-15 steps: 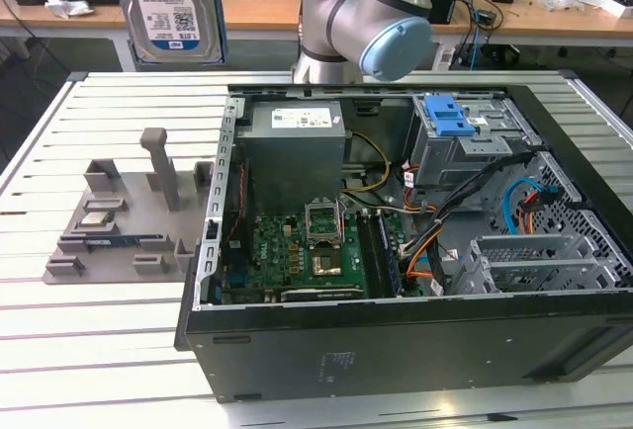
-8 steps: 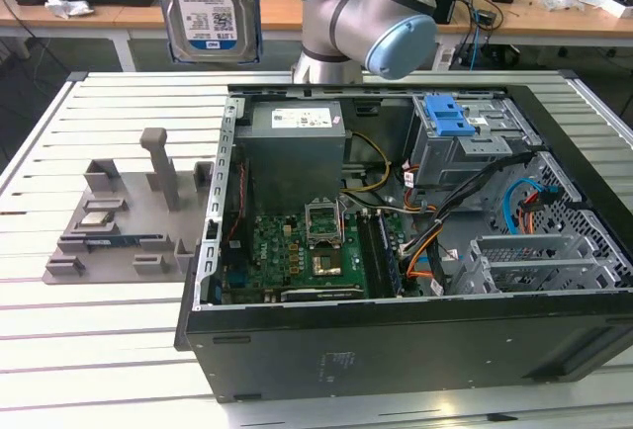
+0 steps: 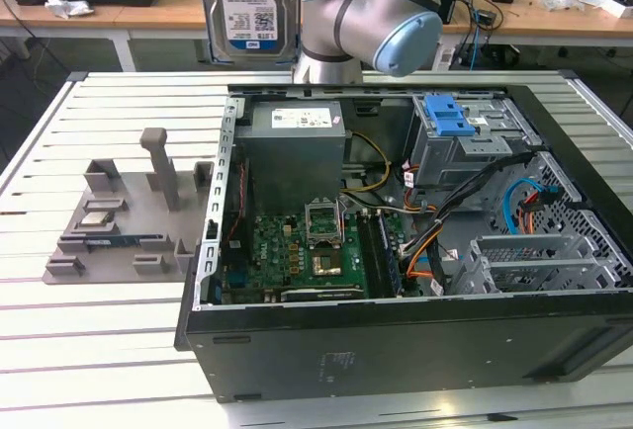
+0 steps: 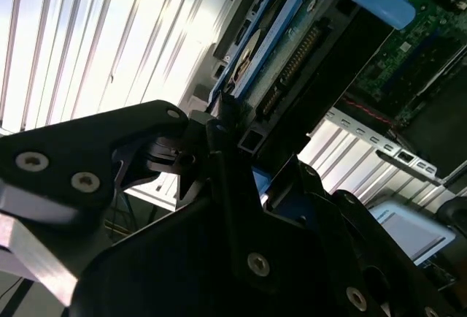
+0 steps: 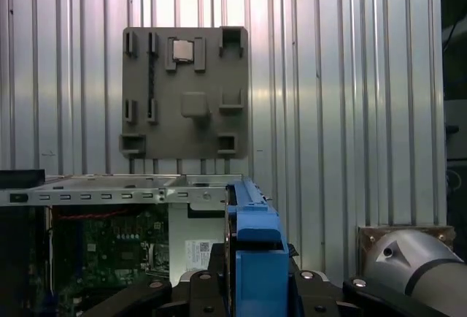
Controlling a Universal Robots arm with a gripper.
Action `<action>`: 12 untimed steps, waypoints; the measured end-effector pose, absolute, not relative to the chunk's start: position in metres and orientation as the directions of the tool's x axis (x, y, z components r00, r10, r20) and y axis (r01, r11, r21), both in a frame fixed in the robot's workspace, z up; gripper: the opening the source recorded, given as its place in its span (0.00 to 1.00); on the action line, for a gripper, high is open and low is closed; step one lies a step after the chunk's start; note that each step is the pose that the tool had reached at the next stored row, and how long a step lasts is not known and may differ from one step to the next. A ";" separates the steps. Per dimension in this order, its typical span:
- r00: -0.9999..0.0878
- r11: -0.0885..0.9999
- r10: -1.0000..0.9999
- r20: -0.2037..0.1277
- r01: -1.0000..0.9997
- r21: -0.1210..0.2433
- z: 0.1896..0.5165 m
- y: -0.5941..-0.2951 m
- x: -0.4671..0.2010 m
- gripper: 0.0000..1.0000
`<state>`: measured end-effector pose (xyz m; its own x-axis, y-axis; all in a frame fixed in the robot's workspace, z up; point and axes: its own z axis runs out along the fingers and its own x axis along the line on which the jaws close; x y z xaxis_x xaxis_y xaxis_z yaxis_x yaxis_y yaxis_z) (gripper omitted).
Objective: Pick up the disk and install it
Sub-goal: 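Pick up the disk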
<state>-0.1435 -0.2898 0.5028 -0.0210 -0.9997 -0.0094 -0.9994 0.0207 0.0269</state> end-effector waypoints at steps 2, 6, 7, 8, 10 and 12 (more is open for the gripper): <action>-0.021 0.020 -1.000 -0.009 -0.999 0.027 0.503 -0.290 -0.135 0.37; -0.021 0.021 -1.000 -0.009 -0.999 0.027 0.503 -0.290 -0.117 0.37; -0.021 0.020 -1.000 -0.009 -0.999 0.027 0.503 -0.290 -0.110 0.37; -0.021 0.021 -1.000 -0.010 -0.999 0.027 0.503 -0.290 -0.106 0.37; -0.021 0.021 -1.000 -0.009 -0.999 0.028 0.503 -0.290 -0.097 0.37; -0.021 0.020 -1.000 -0.009 -0.999 0.028 0.503 -0.290 -0.085 0.37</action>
<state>-0.0855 -0.2899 0.5027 -0.0208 -0.9997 -0.0094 -0.9994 0.0205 0.0280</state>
